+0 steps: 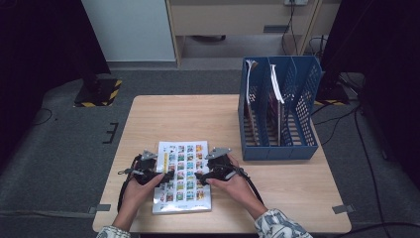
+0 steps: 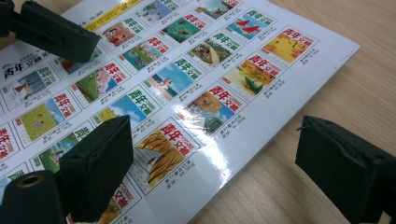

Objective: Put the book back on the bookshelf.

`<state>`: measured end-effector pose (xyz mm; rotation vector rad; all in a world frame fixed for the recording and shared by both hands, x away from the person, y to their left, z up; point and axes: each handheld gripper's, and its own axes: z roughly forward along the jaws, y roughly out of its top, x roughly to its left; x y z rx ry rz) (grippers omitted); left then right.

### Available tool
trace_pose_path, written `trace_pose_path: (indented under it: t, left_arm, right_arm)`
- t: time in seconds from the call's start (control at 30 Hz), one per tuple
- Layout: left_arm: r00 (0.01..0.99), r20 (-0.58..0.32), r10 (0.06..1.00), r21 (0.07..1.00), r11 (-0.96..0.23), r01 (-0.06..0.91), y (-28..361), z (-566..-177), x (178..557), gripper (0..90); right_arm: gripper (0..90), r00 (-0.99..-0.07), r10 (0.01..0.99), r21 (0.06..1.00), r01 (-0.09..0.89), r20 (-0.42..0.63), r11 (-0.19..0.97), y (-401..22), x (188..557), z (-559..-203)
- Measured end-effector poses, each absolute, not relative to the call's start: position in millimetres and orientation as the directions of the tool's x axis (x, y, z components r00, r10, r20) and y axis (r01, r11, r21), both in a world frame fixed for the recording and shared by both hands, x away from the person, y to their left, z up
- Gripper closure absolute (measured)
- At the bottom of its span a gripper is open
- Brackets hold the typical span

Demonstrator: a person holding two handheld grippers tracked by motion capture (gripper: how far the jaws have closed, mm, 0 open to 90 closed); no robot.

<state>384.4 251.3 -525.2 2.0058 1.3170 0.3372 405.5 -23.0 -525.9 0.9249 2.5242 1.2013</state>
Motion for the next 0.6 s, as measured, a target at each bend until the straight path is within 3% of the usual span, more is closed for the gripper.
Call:
trace_pose_path:
  t: [0.6]
  left_arm:
    - [0.455, -0.179, 0.872, 0.672, -0.229, 0.704, 246.6, -527.5, 387.2, 2.1]
  right_arm:
    - [10.3, -0.763, 0.631, 0.742, 0.504, 0.143, 0.442, -26.0, 406.8, -531.7]
